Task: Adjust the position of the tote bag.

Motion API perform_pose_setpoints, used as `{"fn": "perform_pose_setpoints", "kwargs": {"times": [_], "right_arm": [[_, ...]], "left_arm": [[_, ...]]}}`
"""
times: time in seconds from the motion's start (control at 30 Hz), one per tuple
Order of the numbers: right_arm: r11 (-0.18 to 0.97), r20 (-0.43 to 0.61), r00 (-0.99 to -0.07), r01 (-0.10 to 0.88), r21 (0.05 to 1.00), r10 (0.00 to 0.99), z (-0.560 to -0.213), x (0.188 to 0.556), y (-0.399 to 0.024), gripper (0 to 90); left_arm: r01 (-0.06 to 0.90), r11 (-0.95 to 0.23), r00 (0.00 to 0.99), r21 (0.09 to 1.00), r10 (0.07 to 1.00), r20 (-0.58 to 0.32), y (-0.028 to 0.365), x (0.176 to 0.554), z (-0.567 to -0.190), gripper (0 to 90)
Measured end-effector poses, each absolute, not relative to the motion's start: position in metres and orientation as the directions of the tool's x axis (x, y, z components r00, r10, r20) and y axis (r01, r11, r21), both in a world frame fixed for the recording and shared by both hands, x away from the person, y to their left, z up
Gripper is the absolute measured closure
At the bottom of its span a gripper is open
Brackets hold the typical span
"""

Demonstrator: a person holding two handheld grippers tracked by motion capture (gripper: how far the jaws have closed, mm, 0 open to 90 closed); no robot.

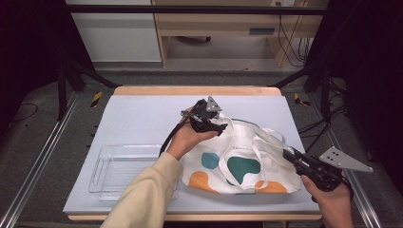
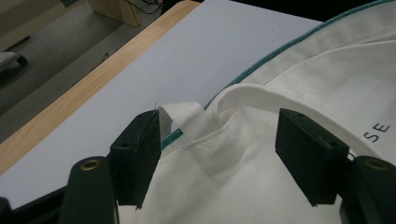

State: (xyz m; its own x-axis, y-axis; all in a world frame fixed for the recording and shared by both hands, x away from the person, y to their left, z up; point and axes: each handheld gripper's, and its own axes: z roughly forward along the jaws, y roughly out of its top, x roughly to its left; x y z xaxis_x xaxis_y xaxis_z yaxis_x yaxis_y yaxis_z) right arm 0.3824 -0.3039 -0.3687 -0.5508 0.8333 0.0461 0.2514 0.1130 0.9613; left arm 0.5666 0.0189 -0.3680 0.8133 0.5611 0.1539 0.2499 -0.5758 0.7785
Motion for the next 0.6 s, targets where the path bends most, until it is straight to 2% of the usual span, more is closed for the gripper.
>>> {"fn": "perform_pose_setpoints", "kwargs": {"times": [0.2, 0.23, 0.43, 0.53, 0.6], "right_arm": [[0.114, 0.044, -0.557, 0.245, 0.963, 0.829, -0.368, 0.381, -0.305, 78.2], [0.116, 0.043, -0.558, 0.246, 0.962, 0.829, -0.368, 0.382, -0.305, 78.2], [0.118, 0.042, -0.559, 0.246, 0.962, 0.828, -0.368, 0.383, -0.306, 78.2], [0.117, 0.043, -0.560, 0.247, 0.962, 0.827, -0.368, 0.383, -0.307, 78.2], [0.116, 0.045, -0.562, 0.247, 0.962, 0.826, -0.368, 0.383, -0.307, 78.2]], "left_arm": [[0.254, -0.576, 0.818, 0.777, 0.557, 0.145, 0.014, 0.571, -0.371, 38.2], [0.259, -0.581, 0.819, 0.772, 0.555, 0.143, 0.011, 0.573, -0.372, 43.7], [0.265, -0.600, 0.820, 0.755, 0.552, 0.151, 0.004, 0.578, -0.374, 55.8], [0.288, -0.586, 0.819, 0.757, 0.560, 0.122, 0.001, 0.580, -0.376, 57.9], [0.288, -0.601, 0.818, 0.745, 0.559, 0.135, -0.001, 0.580, -0.377, 60.4]]}}
